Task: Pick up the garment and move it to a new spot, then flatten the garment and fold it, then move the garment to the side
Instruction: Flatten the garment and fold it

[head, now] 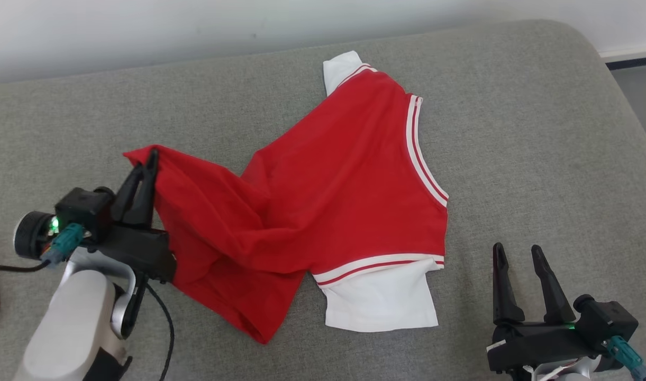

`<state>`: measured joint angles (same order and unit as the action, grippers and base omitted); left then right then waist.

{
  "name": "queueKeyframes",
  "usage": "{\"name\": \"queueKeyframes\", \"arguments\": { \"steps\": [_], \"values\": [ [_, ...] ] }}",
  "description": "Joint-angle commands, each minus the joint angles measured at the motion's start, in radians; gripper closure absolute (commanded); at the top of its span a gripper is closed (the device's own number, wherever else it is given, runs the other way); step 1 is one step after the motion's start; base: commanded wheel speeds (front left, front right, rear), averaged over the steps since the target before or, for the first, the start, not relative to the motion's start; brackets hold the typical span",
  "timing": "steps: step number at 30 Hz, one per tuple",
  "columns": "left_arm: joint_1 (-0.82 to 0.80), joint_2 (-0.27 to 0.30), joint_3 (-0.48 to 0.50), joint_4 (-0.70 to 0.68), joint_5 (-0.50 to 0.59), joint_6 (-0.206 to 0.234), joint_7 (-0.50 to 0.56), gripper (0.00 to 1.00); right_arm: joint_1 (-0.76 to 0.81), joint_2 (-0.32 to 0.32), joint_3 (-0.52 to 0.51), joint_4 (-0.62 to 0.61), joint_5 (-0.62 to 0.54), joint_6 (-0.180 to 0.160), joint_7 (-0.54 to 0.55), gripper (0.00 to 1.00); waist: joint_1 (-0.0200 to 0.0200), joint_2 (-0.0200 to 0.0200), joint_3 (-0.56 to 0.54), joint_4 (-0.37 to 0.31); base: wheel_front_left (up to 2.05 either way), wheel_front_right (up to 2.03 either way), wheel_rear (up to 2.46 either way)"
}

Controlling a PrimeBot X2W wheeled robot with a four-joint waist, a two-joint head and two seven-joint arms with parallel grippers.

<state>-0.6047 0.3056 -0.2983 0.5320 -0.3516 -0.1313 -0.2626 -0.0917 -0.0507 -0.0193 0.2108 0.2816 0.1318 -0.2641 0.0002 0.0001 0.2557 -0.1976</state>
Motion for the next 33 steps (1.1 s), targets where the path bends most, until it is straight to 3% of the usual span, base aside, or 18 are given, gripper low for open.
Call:
{"name": "queueKeyframes", "arguments": {
  "steps": [1,2,3,4,14,21,33],
  "values": [
    [-0.011,-0.001,0.016,0.006,0.010,0.002,-0.003,1.00,-0.009,0.001,0.002,0.002,0.001,-0.002,0.000,0.00,-0.0002,-0.0001,0.006,-0.006,0.00,0.00,0.00],
    [-0.009,-0.010,0.027,0.017,0.011,0.002,-0.003,1.00,-0.007,0.001,0.000,0.005,-0.001,-0.002,0.000,0.00,-0.0002,-0.0001,0.003,-0.004,0.00,0.00,0.00],
    [-0.008,-0.013,0.026,0.025,0.020,0.002,-0.003,0.64,-0.006,0.001,0.000,0.007,-0.002,-0.002,0.000,0.00,-0.0002,-0.0001,0.001,-0.002,0.00,0.00,0.00],
    [-0.007,-0.017,0.024,0.028,0.024,0.002,-0.003,0.02,-0.004,0.001,-0.001,0.009,-0.004,-0.002,0.000,0.00,-0.0002,-0.0001,-0.003,0.001,0.00,0.00,0.00],
    [0.112,-0.057,0.014,-0.026,0.042,0.002,-0.003,0.00,0.019,0.000,-0.004,0.017,-0.006,-0.002,0.000,0.00,-0.0002,-0.0001,-0.055,0.055,0.00,0.00,0.00],
    [0.291,-0.107,0.096,-0.165,0.080,0.002,-0.003,0.00,0.049,0.000,0.010,0.054,0.006,-0.002,0.000,0.00,-0.0002,-0.0001,-0.093,0.109,0.00,0.00,0.00],
    [0.565,-0.206,0.217,-0.375,0.247,0.015,-0.003,0.00,0.045,0.000,0.013,0.225,-0.030,-0.002,0.000,0.00,-0.0002,-0.0001,-0.163,0.209,0.00,0.00,0.00]
  ]
}}
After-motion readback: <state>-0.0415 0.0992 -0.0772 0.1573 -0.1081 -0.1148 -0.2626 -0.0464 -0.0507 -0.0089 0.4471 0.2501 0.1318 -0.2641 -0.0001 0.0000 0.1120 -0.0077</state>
